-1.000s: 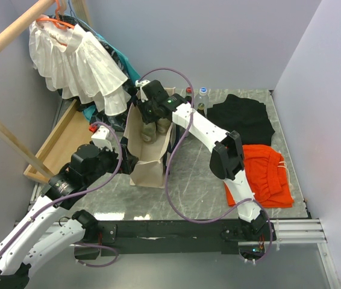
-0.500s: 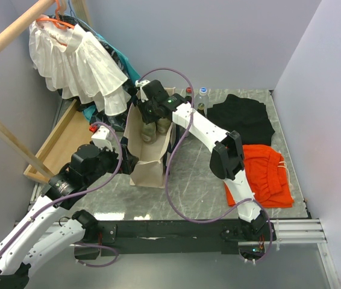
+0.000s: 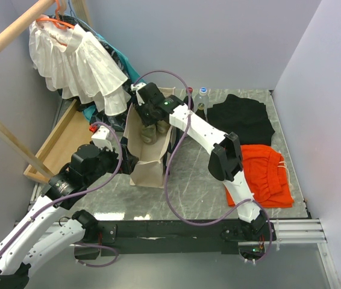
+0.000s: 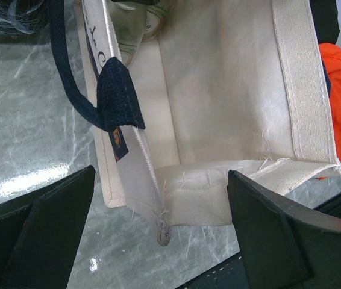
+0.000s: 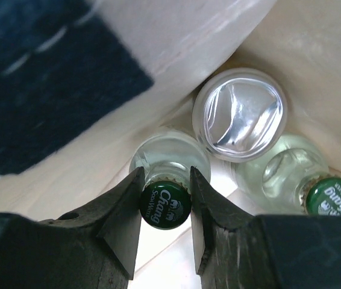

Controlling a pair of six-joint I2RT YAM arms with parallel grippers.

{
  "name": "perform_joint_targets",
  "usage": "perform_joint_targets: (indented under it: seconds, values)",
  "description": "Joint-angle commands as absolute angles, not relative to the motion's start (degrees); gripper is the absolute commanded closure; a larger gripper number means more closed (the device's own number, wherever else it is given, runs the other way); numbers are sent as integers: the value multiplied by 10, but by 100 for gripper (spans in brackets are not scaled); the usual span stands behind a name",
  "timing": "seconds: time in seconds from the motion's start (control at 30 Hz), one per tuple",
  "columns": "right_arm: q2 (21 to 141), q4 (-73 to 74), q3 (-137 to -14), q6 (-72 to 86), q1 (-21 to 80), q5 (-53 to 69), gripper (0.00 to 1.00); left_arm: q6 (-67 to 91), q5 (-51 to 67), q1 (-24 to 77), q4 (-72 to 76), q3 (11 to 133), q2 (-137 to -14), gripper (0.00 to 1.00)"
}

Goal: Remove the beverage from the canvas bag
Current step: Take out the drink from the canvas bag.

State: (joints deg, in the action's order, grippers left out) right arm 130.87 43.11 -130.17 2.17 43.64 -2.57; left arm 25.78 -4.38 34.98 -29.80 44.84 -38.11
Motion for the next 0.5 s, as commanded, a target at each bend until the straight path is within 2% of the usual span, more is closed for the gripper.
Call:
perform_joint_targets:
  seconds: [0.0, 0.47]
  values:
    - [1272, 463, -1340, -10, 444, -63, 100, 258, -41, 353, -290, 447, -381, 4]
    - [1237, 480, -1342, -20, 449, -102, 100, 258, -41, 354, -290, 448, -382, 4]
